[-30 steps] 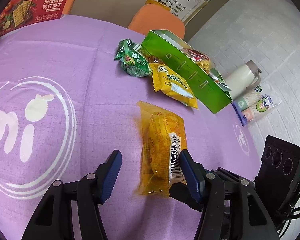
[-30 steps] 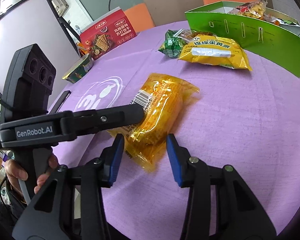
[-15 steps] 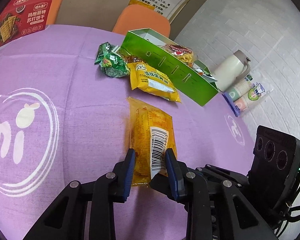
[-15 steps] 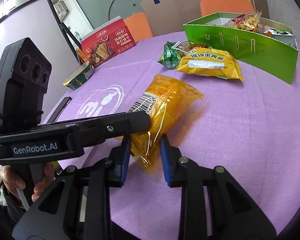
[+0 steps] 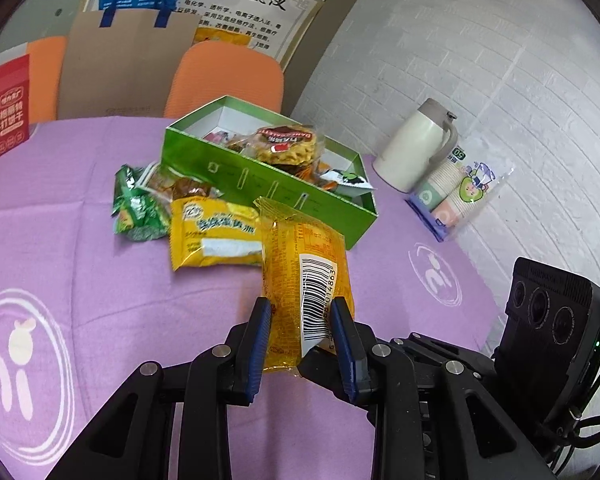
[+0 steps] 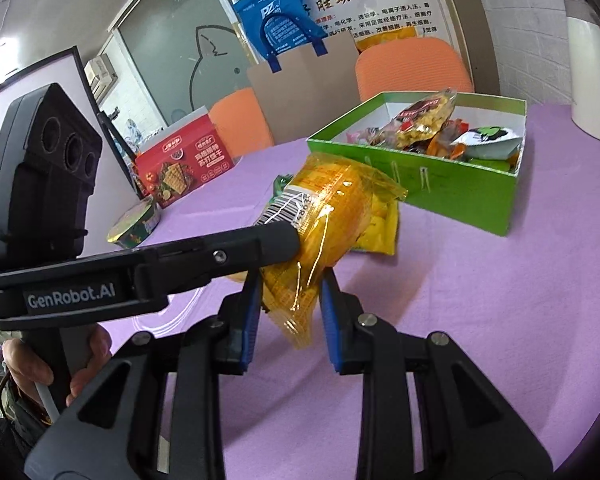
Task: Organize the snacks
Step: 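Carry the orange bag into the green box and open both tools, then withdraw both open tools from the green box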
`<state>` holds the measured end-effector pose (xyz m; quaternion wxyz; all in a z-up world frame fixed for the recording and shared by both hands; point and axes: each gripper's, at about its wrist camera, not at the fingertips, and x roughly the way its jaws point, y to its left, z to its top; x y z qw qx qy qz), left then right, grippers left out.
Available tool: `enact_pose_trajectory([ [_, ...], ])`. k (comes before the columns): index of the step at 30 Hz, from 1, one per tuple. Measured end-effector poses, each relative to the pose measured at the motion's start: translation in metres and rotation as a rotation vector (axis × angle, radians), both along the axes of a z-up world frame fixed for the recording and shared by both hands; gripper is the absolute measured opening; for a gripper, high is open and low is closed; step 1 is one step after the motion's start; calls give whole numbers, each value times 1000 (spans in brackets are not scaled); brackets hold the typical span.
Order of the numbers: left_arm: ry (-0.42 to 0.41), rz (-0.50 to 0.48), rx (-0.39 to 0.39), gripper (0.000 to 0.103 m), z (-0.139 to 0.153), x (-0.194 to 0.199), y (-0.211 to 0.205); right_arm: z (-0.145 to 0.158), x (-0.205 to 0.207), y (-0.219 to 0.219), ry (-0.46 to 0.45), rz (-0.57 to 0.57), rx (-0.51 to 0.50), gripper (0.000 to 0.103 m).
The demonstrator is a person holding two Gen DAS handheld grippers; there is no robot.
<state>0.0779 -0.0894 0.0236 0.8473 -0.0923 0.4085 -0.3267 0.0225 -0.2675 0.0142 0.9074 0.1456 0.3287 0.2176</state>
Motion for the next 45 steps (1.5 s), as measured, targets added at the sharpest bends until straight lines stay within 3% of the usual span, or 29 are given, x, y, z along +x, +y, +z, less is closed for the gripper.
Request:
enact_pose_trajectory([
  [13,-41,-120,-30,30,34,73,-83,20,64,-64,-72,-160,5,31],
  [23,-7,-173,-23,31,30,143,-139,6,118,-104,-53,-225,16,32],
  [24,-6,-173,-18,31,28,149,-144,3,123,-104,-50,-230,-3,33],
  [25,-8,-172,-14,31,26,152,-146,0,127,-104,-43,-245,-39,45],
  [27,-21,-157,6,32,22,161,-153,-4,125,-104,-46,-272,-96,57],
  [28,-22,-148,20,42,19,163,-153,-6,123,-105,-59,-276,-108,61],
  [29,-20,-139,29,66,16,164,-153,-8,121,-105,-67,-281,-120,62],
  [31,-37,-84,24,90,13,164,-145,-10,118,-107,-74,-287,-119,63],
  [33,-62,-55,-5,92,12,162,-136,-10,117,-108,-72,-298,-121,63],
  [42,-51,-18,36,92,19,153,-122,-7,154,-119,-7,-366,-144,58],
  [45,-62,3,67,92,21,147,-113,-1,143,-116,-23,-373,-148,59],
])
